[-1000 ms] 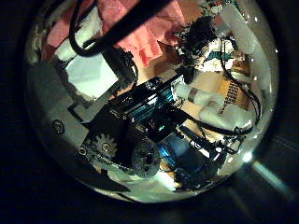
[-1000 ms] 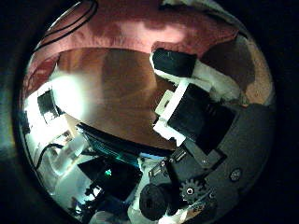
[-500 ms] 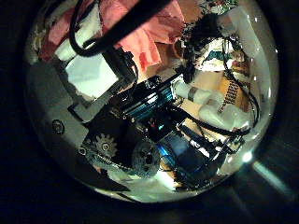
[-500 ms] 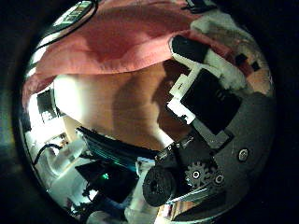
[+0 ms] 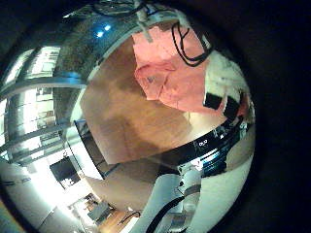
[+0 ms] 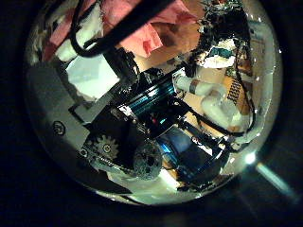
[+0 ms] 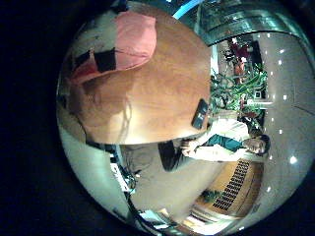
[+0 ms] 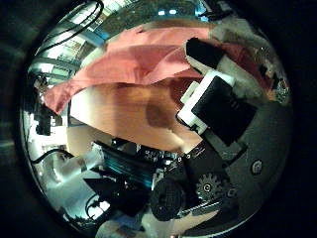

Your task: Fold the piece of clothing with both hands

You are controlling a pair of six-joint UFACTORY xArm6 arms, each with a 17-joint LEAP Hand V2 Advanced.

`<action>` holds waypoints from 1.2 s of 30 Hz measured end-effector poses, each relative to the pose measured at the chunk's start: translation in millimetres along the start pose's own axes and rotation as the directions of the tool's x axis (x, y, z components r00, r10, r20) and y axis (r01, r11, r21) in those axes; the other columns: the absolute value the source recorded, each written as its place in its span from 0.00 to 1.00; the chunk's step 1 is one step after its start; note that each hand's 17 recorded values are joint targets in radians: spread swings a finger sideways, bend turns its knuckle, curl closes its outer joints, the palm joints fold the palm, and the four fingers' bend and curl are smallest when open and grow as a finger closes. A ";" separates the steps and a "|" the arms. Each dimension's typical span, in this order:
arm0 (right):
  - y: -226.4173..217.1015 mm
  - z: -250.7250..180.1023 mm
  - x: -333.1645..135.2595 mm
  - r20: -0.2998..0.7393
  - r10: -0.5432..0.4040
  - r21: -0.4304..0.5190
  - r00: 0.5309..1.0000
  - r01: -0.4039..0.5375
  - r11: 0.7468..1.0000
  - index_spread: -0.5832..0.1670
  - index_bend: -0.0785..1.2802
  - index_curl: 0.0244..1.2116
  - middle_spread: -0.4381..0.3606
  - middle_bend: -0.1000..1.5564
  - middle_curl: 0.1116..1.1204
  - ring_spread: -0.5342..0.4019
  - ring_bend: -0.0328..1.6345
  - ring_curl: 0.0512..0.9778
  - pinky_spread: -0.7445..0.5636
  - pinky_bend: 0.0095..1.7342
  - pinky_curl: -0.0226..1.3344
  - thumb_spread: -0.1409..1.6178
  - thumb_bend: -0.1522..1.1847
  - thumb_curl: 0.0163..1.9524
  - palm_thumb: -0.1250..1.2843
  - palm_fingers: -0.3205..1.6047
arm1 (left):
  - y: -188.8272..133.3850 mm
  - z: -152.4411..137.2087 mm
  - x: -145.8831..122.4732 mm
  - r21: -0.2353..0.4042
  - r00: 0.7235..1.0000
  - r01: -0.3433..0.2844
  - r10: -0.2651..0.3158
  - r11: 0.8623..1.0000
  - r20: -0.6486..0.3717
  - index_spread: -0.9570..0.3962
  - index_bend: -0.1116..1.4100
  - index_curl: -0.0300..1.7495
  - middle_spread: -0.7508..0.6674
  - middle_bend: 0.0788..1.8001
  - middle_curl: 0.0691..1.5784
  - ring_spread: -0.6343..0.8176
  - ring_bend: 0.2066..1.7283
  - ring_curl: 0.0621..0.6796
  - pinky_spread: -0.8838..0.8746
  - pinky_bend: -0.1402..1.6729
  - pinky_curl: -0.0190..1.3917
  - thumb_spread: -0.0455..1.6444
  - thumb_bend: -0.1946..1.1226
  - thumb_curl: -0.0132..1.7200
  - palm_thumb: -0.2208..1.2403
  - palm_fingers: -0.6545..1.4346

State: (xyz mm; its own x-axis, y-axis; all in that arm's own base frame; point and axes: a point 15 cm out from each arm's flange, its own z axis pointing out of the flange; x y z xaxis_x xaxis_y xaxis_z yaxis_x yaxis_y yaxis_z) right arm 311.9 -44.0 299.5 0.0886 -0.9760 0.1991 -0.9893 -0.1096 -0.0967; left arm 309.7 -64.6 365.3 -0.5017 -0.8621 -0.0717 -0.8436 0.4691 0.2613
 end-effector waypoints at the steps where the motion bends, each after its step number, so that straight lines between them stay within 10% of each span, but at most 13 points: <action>1: 1.0 -3.8 -1.2 0.005 0.001 0.003 1.000 -0.001 1.000 0.45 0.88 0.70 0.34 0.82 0.73 0.35 0.86 0.66 0.41 0.78 0.50 0.65 0.11 0.38 0.84 0.74 | 5.4 -2.0 -3.5 -0.002 1.000 0.004 -0.004 1.000 0.000 0.23 0.21 0.86 0.07 0.45 0.64 0.10 0.71 0.68 0.13 0.71 0.40 0.65 0.13 0.32 0.70 0.86; 21: 27.7 -52.1 -8.7 0.036 0.000 0.021 0.999 0.000 1.000 0.48 0.90 0.67 0.35 0.82 0.73 0.35 0.86 0.67 0.40 0.75 0.56 0.64 0.11 0.42 0.80 0.75 | 48.1 -44.1 -28.7 0.015 1.000 0.017 -0.017 1.000 -0.006 0.24 0.20 0.87 0.07 0.45 0.64 0.10 0.71 0.68 0.13 0.71 0.40 0.66 0.12 0.32 0.68 0.85; 28: 25.0 -39.5 -11.4 0.041 0.001 -0.010 0.999 -0.001 1.000 0.48 0.90 0.67 0.35 0.82 0.73 0.35 0.86 0.67 0.40 0.74 0.57 0.64 0.11 0.43 0.79 0.75 | 30.2 22.0 -2.2 -0.055 0.996 -0.042 0.038 0.998 -0.081 0.25 0.22 0.83 0.08 0.43 0.63 0.09 0.57 0.62 0.14 0.61 0.39 0.67 0.11 0.27 0.50 0.65; 36: 18.6 -36.4 -14.4 0.046 0.000 -0.014 0.999 0.001 1.000 0.48 0.91 0.66 0.35 0.82 0.73 0.35 0.86 0.67 0.39 0.74 0.58 0.64 0.11 0.44 0.80 0.75 | 2.5 103.7 34.3 -0.035 0.985 -0.096 0.090 0.995 -0.144 0.35 0.15 0.69 0.26 0.17 0.54 0.24 0.54 0.61 0.24 0.58 0.41 0.64 0.11 0.22 0.39 0.38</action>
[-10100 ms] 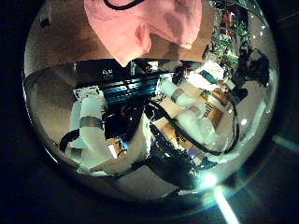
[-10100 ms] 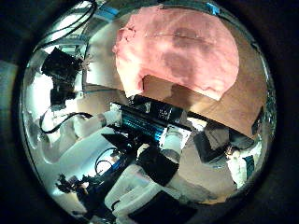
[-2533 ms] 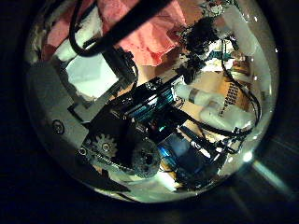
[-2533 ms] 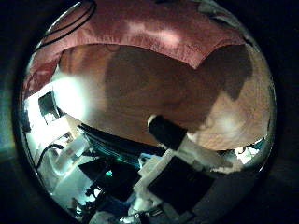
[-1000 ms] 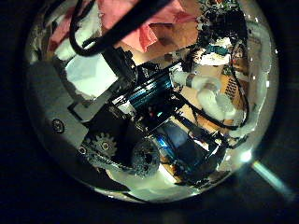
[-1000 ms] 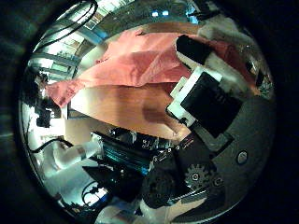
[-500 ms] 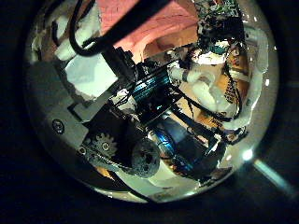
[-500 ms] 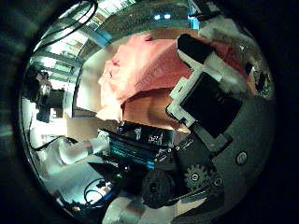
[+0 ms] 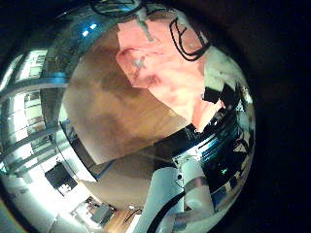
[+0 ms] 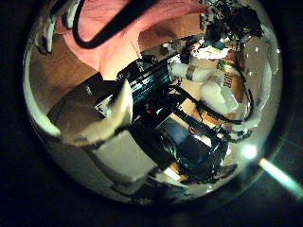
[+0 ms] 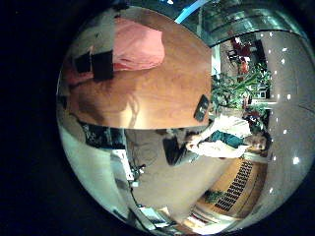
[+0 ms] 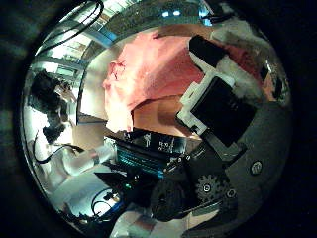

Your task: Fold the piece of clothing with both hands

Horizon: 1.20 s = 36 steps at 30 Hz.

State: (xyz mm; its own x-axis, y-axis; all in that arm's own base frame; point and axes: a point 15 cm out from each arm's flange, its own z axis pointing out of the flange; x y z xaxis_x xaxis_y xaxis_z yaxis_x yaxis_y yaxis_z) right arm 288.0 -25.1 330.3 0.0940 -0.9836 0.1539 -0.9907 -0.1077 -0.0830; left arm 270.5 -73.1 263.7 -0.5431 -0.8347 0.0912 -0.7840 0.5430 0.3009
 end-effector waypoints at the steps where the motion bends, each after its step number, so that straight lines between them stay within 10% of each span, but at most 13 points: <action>1: 0.4 1.3 -0.2 0.001 0.001 -0.003 1.000 -0.001 1.000 0.48 0.91 0.66 0.35 0.82 0.73 0.35 0.86 0.67 0.39 0.73 0.59 0.63 0.11 0.44 0.80 0.75 | -2.2 8.5 3.9 0.004 1.000 -0.006 0.006 1.000 -0.009 0.37 0.14 0.66 0.30 0.14 0.52 0.27 0.54 0.60 0.26 0.58 0.41 0.64 0.11 0.22 0.38 0.36; 14: 2.3 3.9 0.9 0.004 0.010 -0.009 1.000 -0.010 1.000 0.48 0.91 0.66 0.35 0.82 0.73 0.35 0.86 0.67 0.39 0.73 0.60 0.63 0.11 0.45 0.80 0.75 | -2.9 104.7 29.0 -0.023 0.999 -0.047 0.047 0.999 0.017 0.68 0.13 0.37 0.71 0.06 0.32 0.59 0.45 0.44 0.62 0.46 0.34 0.57 0.12 0.19 0.30 0.28; 28: 3.0 2.3 0.9 0.008 0.019 -0.007 1.000 -0.019 1.000 0.48 0.91 0.65 0.35 0.82 0.73 0.35 0.86 0.67 0.39 0.72 0.62 0.63 0.11 0.45 0.80 0.75 | -16.1 139.4 18.3 0.035 0.987 0.022 -0.027 0.999 0.158 0.78 0.19 0.24 0.77 0.07 0.25 0.66 0.44 0.38 0.69 0.42 0.30 0.56 0.13 0.19 0.33 0.33; 36: 2.6 2.7 0.9 0.008 0.018 -0.007 1.000 -0.017 1.000 0.48 0.91 0.65 0.35 0.82 0.73 0.35 0.86 0.67 0.39 0.72 0.63 0.63 0.11 0.45 0.80 0.75 | -25.0 143.5 15.9 0.081 0.981 0.065 -0.079 0.995 0.180 0.76 0.19 0.25 0.63 0.15 0.27 0.51 0.42 0.35 0.58 0.39 0.28 0.57 0.14 0.20 0.39 0.45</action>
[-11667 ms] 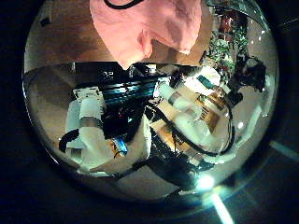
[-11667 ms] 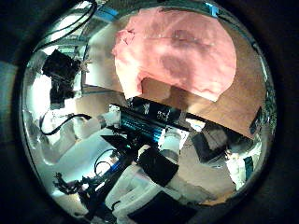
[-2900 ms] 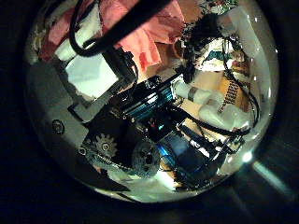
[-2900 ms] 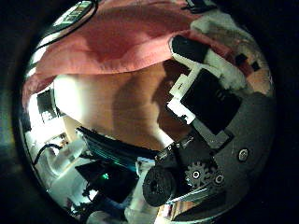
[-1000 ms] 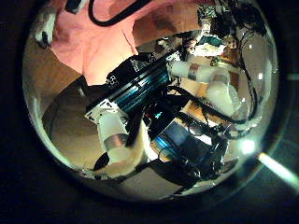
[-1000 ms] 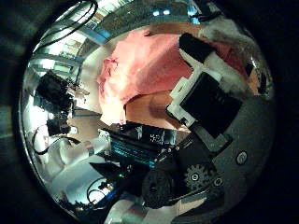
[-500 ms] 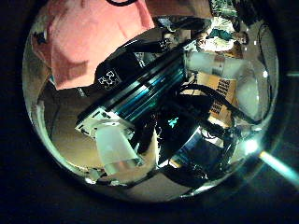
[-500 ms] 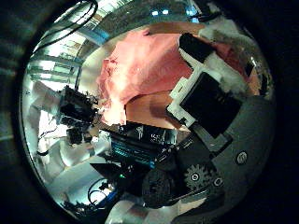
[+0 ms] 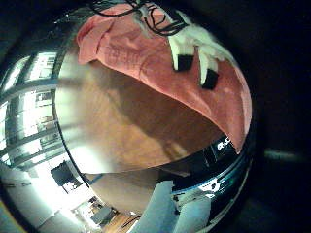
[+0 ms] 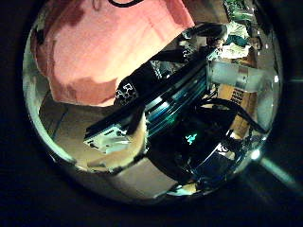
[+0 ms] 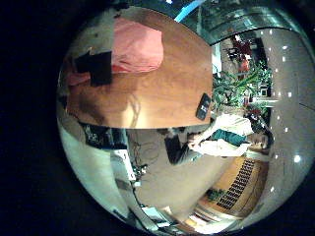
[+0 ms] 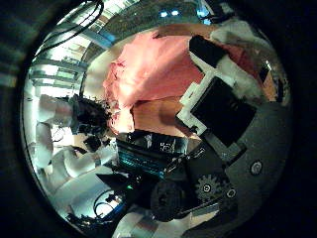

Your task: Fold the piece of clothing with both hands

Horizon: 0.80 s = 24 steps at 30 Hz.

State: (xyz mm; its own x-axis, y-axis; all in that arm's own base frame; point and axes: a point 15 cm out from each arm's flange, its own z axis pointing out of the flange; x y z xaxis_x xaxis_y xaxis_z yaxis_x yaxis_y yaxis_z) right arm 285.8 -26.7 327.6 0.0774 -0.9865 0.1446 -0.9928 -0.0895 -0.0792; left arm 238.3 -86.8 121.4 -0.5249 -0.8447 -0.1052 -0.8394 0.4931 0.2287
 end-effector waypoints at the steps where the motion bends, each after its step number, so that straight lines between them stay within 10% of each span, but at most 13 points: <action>1: 0.0 -0.1 0.3 -0.001 0.000 0.002 1.000 0.000 1.000 0.48 0.91 0.65 0.35 0.82 0.73 0.35 0.86 0.67 0.38 0.72 0.63 0.63 0.11 0.45 0.80 0.75 | -1.2 -0.6 -0.8 0.005 1.000 0.003 -0.003 1.000 0.004 0.75 0.18 0.25 0.61 0.18 0.29 0.47 0.43 0.35 0.55 0.39 0.28 0.57 0.14 0.20 0.40 0.47; 10: 0.9 -0.3 0.2 -0.001 -0.006 0.004 1.000 0.006 1.000 0.48 0.91 0.65 0.35 0.82 0.73 0.35 0.86 0.67 0.38 0.71 0.64 0.63 0.11 0.45 0.80 0.75 | -11.1 -18.5 -4.5 0.060 1.000 0.025 -0.026 0.998 0.011 0.61 0.23 0.30 0.41 0.40 0.48 0.16 0.68 0.58 0.26 0.57 0.36 0.61 0.18 0.23 0.61 0.73; 24: -1.1 4.2 0.0 0.000 -0.008 0.006 1.000 0.008 1.000 0.48 0.91 0.65 0.35 0.82 0.74 0.35 0.86 0.67 0.38 0.71 0.65 0.63 0.10 0.45 0.80 0.75 | -8.7 -51.3 -18.1 0.056 1.000 0.018 -0.018 0.998 -0.005 0.35 0.37 0.53 0.22 0.44 0.66 0.13 0.77 0.72 0.16 0.74 0.44 0.64 0.16 0.30 0.76 0.82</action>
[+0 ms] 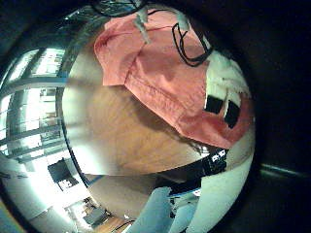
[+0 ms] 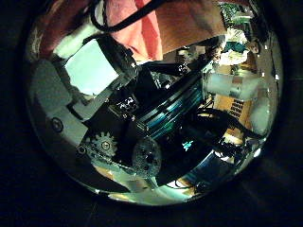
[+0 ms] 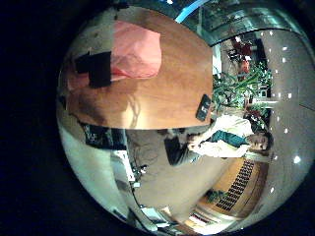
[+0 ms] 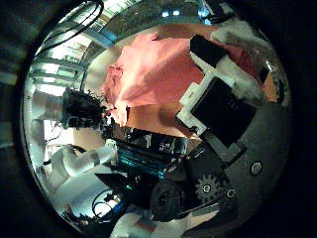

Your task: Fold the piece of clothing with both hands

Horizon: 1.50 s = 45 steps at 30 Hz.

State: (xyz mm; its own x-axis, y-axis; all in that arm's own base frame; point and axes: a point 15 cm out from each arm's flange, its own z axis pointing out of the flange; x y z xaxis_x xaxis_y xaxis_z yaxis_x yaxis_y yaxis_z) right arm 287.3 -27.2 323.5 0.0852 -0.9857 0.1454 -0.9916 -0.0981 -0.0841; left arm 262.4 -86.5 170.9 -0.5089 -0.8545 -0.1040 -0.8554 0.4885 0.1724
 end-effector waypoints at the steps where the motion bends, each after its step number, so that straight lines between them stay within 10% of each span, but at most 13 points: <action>1: -0.7 0.1 0.3 -0.001 0.000 0.002 1.000 0.000 1.000 0.48 0.91 0.65 0.35 0.82 0.74 0.35 0.86 0.67 0.38 0.71 0.65 0.64 0.11 0.45 0.80 0.75 | 1.1 -4.3 -2.9 -0.001 1.000 0.000 0.000 1.000 -0.002 0.33 0.36 0.54 0.21 0.44 0.66 0.13 0.77 0.72 0.16 0.74 0.44 0.64 0.15 0.30 0.77 0.82; 18: 8.2 18.0 1.5 -0.002 0.010 -0.006 1.000 -0.010 1.000 0.48 0.92 0.65 0.35 0.82 0.74 0.35 0.86 0.67 0.38 0.70 0.66 0.64 0.11 0.45 0.79 0.75 | 27.9 -125.6 -46.2 0.086 0.999 0.035 -0.031 0.996 -0.040 0.22 0.30 0.72 0.12 0.43 0.72 0.13 0.77 0.72 0.16 0.76 0.43 0.64 0.14 0.34 0.76 0.83; 45: -49.7 44.6 21.5 0.001 0.053 -0.060 0.999 -0.053 0.997 0.48 0.92 0.65 0.34 0.81 0.75 0.34 0.86 0.68 0.37 0.69 0.67 0.64 0.11 0.45 0.79 0.75 | -73.9 -172.6 -97.2 -0.159 1.000 -0.009 0.009 0.987 -0.002 0.19 0.22 0.82 0.06 0.41 0.74 0.13 0.76 0.71 0.16 0.75 0.42 0.63 0.14 0.37 0.72 0.84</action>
State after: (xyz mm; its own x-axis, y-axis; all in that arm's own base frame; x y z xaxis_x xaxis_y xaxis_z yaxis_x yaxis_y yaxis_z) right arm 342.8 -49.6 286.9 0.0323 -0.9897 0.1393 -0.9988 -0.0371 -0.0320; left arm 391.7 -70.1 337.4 -0.5163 -0.8505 -0.1000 -0.8244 0.4621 0.3269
